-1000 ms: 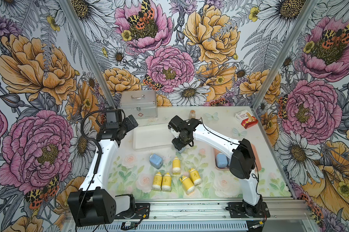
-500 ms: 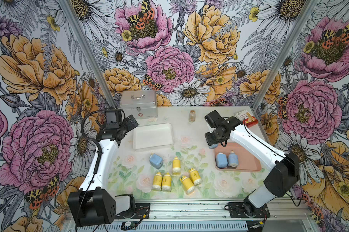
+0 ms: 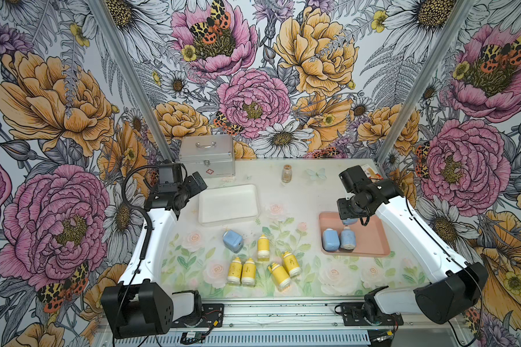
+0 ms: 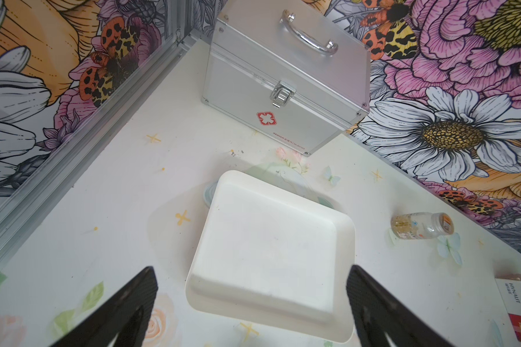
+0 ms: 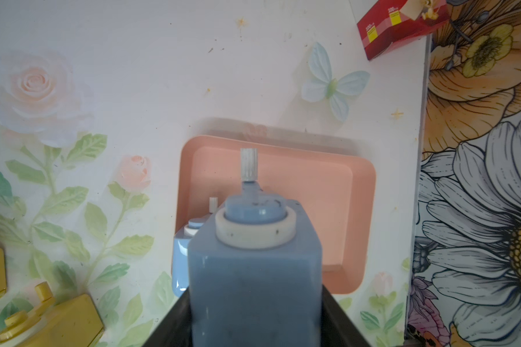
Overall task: Place the pencil sharpeners by color into the storage box
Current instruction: Place the pencil sharpener in the storage box.
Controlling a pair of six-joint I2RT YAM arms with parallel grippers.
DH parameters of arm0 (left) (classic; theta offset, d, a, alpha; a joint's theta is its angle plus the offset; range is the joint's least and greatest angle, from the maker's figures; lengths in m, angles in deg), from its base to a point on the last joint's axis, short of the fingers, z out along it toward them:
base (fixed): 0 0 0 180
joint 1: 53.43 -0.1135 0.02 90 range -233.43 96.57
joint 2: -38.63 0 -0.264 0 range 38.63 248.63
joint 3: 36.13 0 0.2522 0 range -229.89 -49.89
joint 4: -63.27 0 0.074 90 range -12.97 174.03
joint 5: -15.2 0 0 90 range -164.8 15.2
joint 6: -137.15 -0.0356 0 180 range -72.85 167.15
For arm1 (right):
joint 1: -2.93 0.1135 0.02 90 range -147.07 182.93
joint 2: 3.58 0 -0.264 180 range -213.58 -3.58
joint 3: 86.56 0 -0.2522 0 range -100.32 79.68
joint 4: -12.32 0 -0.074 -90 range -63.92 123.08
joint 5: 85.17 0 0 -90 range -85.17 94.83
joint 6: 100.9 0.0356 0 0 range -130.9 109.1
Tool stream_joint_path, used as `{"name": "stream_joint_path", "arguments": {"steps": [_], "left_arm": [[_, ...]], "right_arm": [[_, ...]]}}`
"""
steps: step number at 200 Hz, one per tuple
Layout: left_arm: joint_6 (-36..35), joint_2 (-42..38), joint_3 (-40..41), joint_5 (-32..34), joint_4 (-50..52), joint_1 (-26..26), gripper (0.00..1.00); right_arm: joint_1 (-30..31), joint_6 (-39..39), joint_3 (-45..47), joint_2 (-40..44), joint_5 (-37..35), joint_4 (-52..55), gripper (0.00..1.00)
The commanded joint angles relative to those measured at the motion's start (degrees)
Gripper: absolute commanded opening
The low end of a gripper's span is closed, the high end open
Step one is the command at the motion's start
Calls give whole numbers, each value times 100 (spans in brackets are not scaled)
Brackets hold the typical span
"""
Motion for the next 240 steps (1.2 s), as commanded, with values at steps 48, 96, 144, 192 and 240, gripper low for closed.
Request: {"name": "stream_joint_path", "arguments": {"steps": [48,96,144,192,240], "left_arm": [[40,45,-36,-247,-21,76,99],[-196,-22,-31,202,-61,592,99],[-388,-100,-345,812,-56,1380,99],[-399,-283,-686,1205,-22,1849,99],[-385,-55,-932,1436,119,2055,99]], "right_arm": [[-1034,46,471,375,11,160,35],[-1568,-130,752,454,170,69,35],[-1847,-245,875,251,395,-48,35],[-1936,-260,835,-416,289,-134,36],[-2172,-363,725,-881,79,-205,36]]}}
